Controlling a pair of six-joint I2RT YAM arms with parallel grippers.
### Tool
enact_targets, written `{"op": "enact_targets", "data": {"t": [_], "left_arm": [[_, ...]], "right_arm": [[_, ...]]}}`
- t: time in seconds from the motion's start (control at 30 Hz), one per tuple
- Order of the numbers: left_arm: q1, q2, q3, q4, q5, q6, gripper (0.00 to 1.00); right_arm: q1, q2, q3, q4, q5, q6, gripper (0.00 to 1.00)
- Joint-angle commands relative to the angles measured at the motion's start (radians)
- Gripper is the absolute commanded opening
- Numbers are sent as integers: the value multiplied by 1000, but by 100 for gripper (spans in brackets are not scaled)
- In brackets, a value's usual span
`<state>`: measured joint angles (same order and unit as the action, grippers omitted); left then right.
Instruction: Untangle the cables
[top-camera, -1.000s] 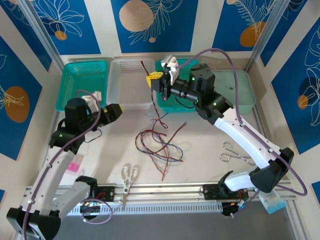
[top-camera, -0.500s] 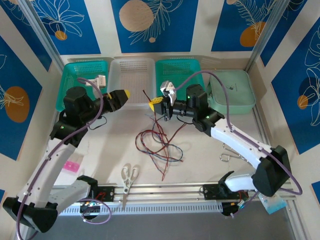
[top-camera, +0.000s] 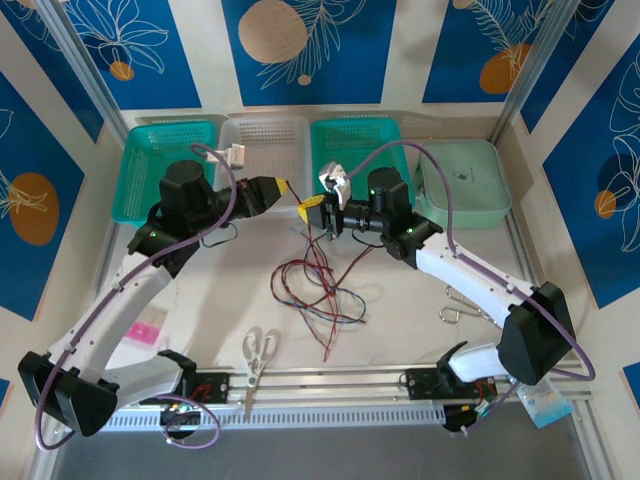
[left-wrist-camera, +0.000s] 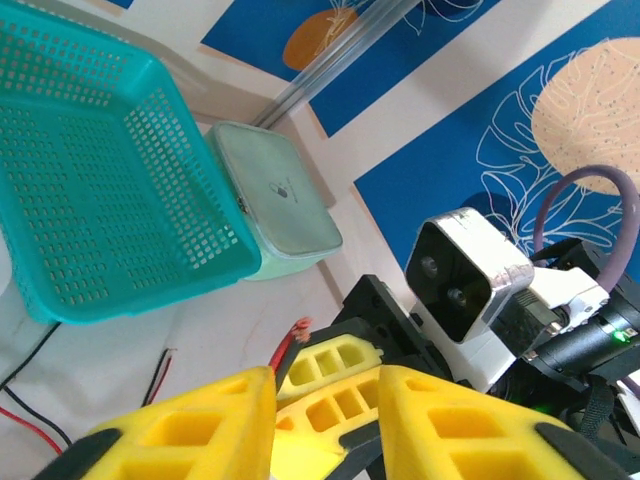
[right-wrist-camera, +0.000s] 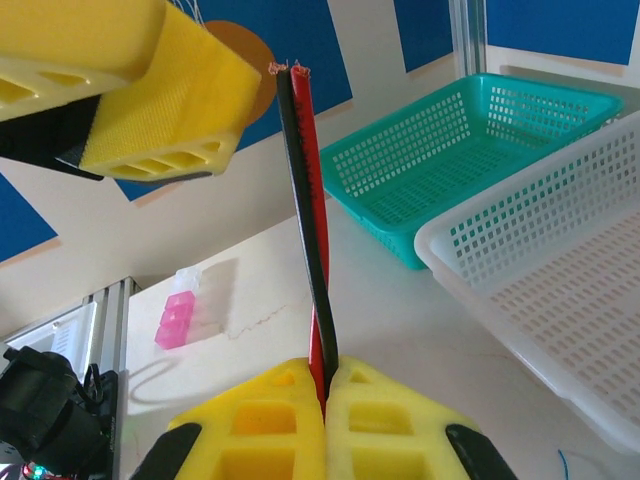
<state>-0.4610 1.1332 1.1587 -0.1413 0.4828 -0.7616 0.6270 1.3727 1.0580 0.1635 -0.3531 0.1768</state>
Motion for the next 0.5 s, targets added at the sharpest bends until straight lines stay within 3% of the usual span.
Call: {"op": "enact_targets", "data": {"t": [0.0,0.3,0.37,0.47], "left_arm": [[-13,1,36,49,16,-1,31],[-31,8,24,41,-7,12,32],[-33,5,22,27,-25,24,39],[-33,-2,15,5,-58,39,40]], "right_arm": [[2,6,33,-23,-29,5,0],[5,11,43,-21,-44,10,0],[5,8,45,-21,-44,9,0],[5,4,45,-24,-40,7,0]]}}
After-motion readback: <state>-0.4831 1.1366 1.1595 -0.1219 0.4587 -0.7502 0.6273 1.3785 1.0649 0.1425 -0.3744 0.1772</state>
